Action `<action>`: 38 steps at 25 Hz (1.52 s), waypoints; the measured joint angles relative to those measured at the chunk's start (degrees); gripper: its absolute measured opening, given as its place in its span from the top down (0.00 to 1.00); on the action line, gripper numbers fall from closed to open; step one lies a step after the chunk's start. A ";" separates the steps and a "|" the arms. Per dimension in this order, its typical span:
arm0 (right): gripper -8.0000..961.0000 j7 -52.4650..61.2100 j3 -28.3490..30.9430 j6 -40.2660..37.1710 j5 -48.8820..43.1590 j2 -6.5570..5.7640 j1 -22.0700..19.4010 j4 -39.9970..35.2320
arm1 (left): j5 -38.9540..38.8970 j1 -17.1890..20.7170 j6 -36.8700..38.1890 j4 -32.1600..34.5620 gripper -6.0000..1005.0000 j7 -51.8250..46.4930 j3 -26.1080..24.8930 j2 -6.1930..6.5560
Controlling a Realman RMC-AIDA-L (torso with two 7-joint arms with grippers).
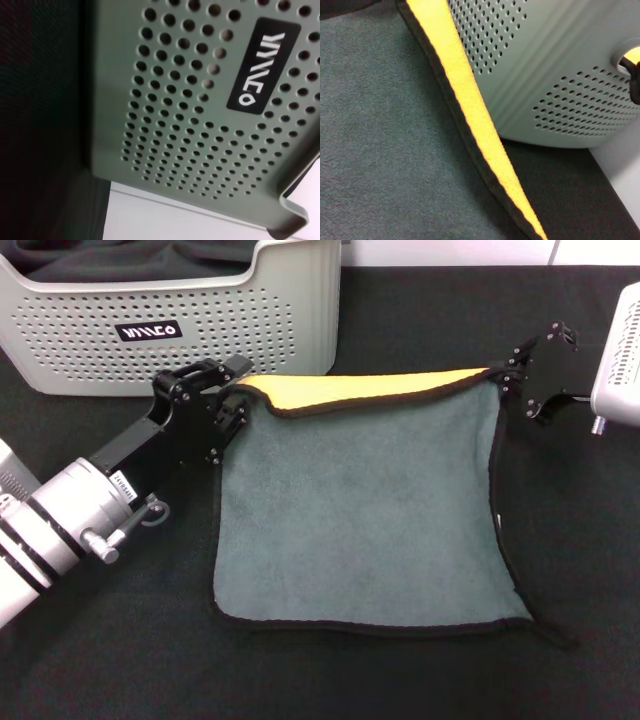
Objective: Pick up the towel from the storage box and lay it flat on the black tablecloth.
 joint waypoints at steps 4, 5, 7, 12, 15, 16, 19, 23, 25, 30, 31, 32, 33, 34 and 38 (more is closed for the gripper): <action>0.94 -0.23 0.00 -0.15 0.00 -0.13 0.22 0.00 | -1.13 0.44 0.00 0.00 0.77 0.26 0.00 -0.13; 0.93 -0.24 0.00 -0.20 0.00 -0.14 0.25 0.00 | -1.35 0.48 0.00 0.00 0.76 0.33 0.00 -0.15; 0.91 -0.25 0.00 -0.23 -0.03 -0.15 0.30 0.00 | -1.50 0.49 0.01 0.00 0.74 0.37 0.00 -0.17; 0.86 -1.28 -0.03 -0.29 -0.51 0.23 0.06 0.03 | -2.99 0.55 0.03 -0.04 0.72 0.76 0.01 -0.25; 0.82 -2.29 0.09 0.46 -0.40 0.27 -0.98 -0.74 | -4.61 0.80 0.03 -0.08 0.72 1.38 0.00 -0.29; 0.81 -2.41 0.47 1.34 -0.41 0.30 -1.43 -1.10 | -4.99 0.85 0.03 -0.09 0.72 1.58 0.00 -0.31; 0.75 -2.39 2.68 3.53 -0.55 0.40 -2.52 -1.58 | -6.34 0.96 -0.37 -0.10 0.72 2.34 0.00 -0.34; 0.66 -1.99 9.63 4.11 -0.23 0.53 -4.86 -2.66 | -7.31 1.13 -1.19 -0.09 0.72 2.85 0.01 -0.36; 0.62 -1.24 14.93 2.24 1.24 0.79 -6.21 -2.99 | -8.23 1.45 -0.95 -0.03 0.72 2.92 0.01 -0.27; 0.46 -0.42 20.58 -6.98 10.90 0.88 -10.73 -3.58 | -7.74 2.28 4.95 2.20 0.72 10.27 0.37 0.42; 0.41 -1.17 21.40 -13.66 18.11 0.71 -13.70 -3.00 | -6.81 1.92 7.14 2.69 0.72 13.98 0.46 0.87; 0.37 -1.51 21.45 -16.33 19.96 0.70 -14.73 -2.68 | -5.90 1.51 9.11 3.31 0.72 17.19 0.51 1.32; 0.34 -1.93 21.50 -19.95 21.88 0.72 -15.98 -2.38 | -3.86 1.09 11.48 4.43 0.72 21.97 0.49 2.30; 0.31 -2.06 21.53 -22.45 22.52 0.75 -16.69 -2.19 | -2.20 0.74 12.84 5.22 0.72 24.85 0.50 3.07; 0.27 0.95 21.44 -34.86 23.46 0.69 -18.32 0.45 | 8.16 -1.29 18.07 8.36 0.72 39.70 0.29 7.97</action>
